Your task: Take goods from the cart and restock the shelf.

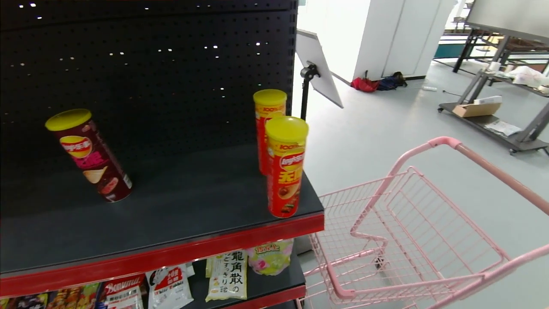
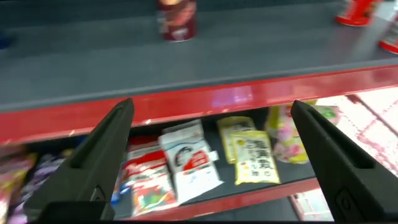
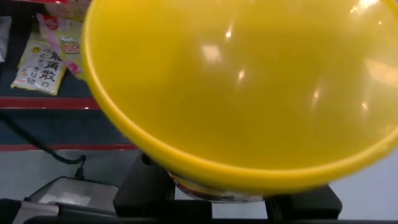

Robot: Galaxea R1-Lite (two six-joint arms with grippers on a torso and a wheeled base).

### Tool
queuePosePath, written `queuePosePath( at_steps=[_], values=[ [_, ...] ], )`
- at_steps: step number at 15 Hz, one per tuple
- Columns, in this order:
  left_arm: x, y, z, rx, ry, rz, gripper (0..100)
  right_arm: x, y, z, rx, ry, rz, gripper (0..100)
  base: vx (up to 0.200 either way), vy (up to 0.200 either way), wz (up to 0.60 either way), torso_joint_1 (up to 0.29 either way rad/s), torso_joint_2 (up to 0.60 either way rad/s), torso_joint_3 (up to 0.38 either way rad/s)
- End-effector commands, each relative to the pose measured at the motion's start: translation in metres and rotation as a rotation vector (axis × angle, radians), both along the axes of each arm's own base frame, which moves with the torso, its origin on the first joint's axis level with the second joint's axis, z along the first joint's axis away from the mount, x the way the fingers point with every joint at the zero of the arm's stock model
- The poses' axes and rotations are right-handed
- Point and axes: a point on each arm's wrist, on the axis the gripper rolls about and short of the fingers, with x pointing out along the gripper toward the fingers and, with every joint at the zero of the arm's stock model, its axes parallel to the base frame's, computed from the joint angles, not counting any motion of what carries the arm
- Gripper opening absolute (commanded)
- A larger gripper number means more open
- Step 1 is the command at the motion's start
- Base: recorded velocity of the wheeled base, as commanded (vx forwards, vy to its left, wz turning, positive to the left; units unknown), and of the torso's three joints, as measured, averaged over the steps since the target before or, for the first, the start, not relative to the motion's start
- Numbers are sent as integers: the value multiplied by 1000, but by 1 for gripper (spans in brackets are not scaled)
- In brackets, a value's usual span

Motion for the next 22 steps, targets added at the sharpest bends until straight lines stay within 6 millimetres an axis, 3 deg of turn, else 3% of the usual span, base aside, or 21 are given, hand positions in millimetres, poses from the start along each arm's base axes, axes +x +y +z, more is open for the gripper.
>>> queuePosePath(
  at_steps=[1, 6, 11, 22],
  values=[
    [0, 0, 0, 0, 0, 2, 100, 0, 0, -1, 0, 1, 1, 0, 0, 0, 600, -2, 2, 2],
    [0, 0, 0, 2, 2, 2, 100, -11, -3, -9, 18, -49, 5, 0, 0, 0, 240, 0, 3, 2],
    [0, 0, 0, 5, 2, 0, 100, -31, -9, -40, 60, -164, 24, 0, 0, 0, 0, 0, 0, 0],
    [0, 0, 0, 5, 0, 0, 100, -35, -10, -45, 92, -192, 45, 0, 0, 200, 0, 5, -1, 3]
  ],
)
